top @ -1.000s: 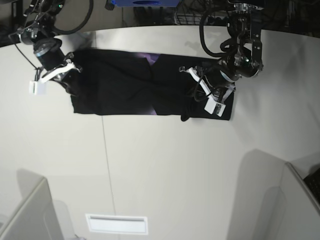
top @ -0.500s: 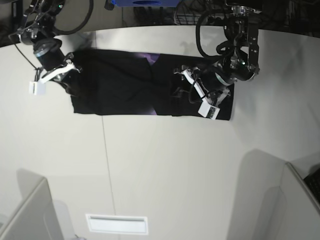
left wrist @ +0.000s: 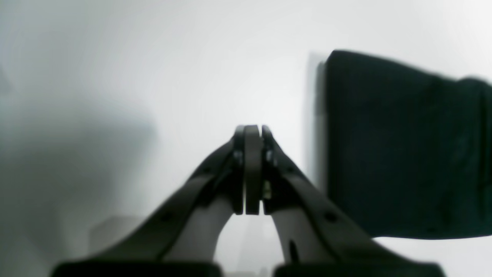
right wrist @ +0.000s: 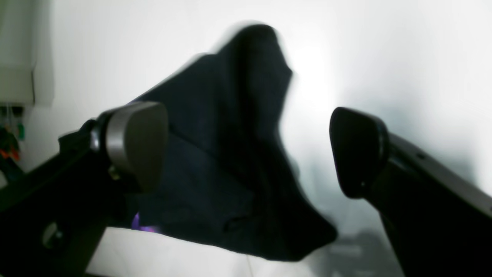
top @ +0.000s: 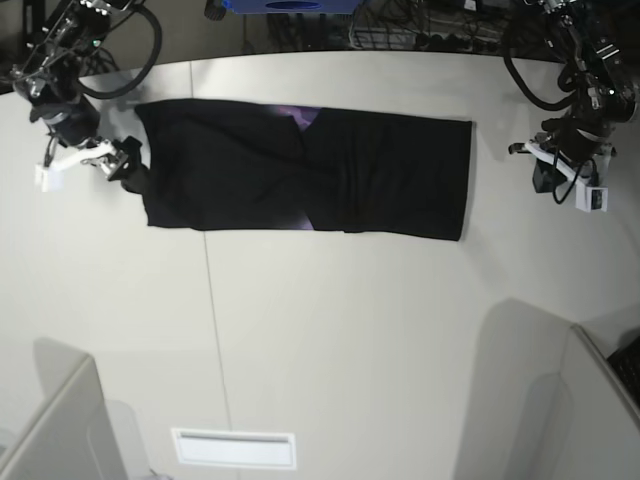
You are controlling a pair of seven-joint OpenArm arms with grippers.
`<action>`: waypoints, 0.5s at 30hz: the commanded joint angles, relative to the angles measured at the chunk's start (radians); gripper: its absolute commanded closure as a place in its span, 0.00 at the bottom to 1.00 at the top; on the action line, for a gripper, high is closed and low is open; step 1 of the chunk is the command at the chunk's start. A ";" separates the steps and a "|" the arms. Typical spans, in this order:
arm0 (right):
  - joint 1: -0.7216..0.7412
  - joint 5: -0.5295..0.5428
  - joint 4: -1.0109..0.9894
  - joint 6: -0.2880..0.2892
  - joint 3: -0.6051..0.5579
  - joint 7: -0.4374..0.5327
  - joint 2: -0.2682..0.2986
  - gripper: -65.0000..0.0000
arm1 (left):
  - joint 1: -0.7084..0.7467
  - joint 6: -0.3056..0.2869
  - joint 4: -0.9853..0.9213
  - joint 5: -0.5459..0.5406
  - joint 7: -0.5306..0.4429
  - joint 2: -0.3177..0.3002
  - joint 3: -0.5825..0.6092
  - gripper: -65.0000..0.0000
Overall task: Fold the T-shirt properly
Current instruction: 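Release the folded end and raise the left gripper away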
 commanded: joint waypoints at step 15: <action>-0.009 0.025 -0.153 0.044 -0.136 0.028 0.031 0.11 | 0.015 -0.095 -0.233 0.087 -0.198 -0.034 0.019 1.00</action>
